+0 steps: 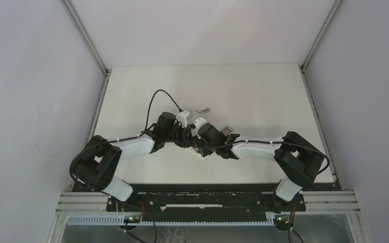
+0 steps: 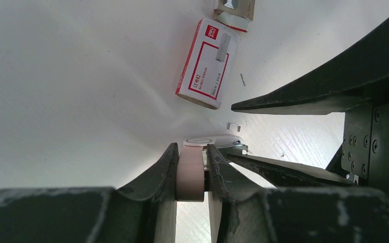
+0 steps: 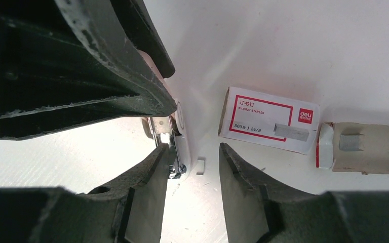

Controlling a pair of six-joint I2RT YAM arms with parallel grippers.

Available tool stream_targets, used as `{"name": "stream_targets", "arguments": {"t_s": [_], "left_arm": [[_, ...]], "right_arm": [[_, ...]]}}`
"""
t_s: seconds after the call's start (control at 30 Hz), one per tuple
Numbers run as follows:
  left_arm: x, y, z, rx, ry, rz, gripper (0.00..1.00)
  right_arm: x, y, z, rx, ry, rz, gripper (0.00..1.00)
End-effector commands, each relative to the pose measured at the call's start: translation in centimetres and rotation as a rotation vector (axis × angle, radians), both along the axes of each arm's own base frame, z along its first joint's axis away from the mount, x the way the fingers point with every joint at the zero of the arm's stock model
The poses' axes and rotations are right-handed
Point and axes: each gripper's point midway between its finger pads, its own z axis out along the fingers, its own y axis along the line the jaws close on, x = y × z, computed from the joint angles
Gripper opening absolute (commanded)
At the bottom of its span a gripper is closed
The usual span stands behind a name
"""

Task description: Load the staples into the stapler

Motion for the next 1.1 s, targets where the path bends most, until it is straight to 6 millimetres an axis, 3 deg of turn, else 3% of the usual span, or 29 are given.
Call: {"name": "stream_targets", "arguments": {"t_s": [0.0, 0.73, 1.07], "left_arm": [[-1.2, 0.1, -1.2, 0.042, 0.063, -0.032, 0.18], [-1.2, 0.1, -1.2, 0.044, 0.065, -0.032, 0.17], [-1.2, 0.1, -1.3, 0.045, 0.066, -0.032, 0.17]], "right_arm": [[0.4, 0.4, 1.5, 0.032, -0.026, -0.03, 0.4], [-0.4, -0.5, 1.8, 0.04, -0.021, -0.042, 0.39], [-0.7, -0.5, 3.3, 0.066, -0.032, -0.029, 0.39]]}}
